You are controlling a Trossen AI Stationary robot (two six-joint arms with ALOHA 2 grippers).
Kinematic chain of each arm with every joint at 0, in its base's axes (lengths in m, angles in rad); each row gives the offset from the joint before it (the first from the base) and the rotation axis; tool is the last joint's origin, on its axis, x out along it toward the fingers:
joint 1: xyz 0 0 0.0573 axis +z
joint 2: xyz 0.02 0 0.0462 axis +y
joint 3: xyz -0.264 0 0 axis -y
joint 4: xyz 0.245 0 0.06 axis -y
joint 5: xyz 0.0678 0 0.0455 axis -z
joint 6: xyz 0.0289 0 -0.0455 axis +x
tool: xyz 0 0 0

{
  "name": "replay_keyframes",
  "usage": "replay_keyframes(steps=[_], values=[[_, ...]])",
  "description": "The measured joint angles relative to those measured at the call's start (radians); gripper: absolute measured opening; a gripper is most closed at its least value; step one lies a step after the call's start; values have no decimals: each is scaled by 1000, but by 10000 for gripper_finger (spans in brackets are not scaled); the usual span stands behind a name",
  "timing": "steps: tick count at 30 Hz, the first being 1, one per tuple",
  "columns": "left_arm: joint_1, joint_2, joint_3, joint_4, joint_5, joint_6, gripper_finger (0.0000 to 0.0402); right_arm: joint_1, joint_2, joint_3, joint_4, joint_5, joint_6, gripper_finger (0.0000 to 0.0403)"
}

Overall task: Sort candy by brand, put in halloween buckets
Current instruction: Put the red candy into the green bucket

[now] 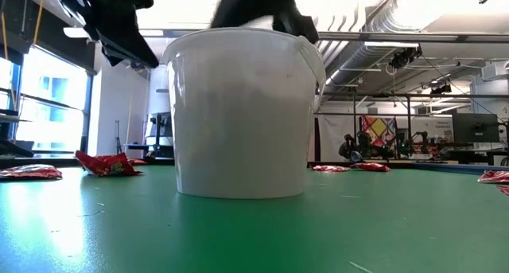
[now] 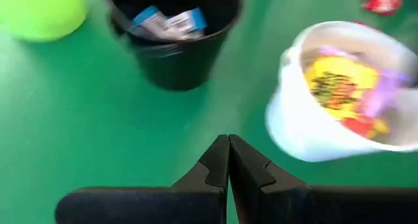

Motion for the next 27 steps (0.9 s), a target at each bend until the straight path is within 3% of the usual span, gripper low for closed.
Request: replay_keyframes(steps=[3, 8, 14, 18, 22, 24, 27], values=[[63, 0, 11, -32, 44, -29, 0, -2, -39, 0, 29, 23, -73, 2], [183, 0, 36, -116, 68, -31, 0, -17, -96, 1, -40, 151, -131, 0], [326, 0, 40, -184, 72, -31, 0, -67, -96, -8, -54, 139, -250, 0], [410, 2, 40, -250, 88, -31, 0, -128, -95, -54, 120, 47, -395, 0], [476, 9, 40, -275, 59, -31, 5, -218, -95, -147, 326, -121, -504, 0], [497, 15, 40, -272, 46, -58, 14, -254, -92, -172, 382, -201, -527, 0], [517, 29, 40, -273, 11, -128, 32, -284, -97, -166, 415, -238, -613, 0]])
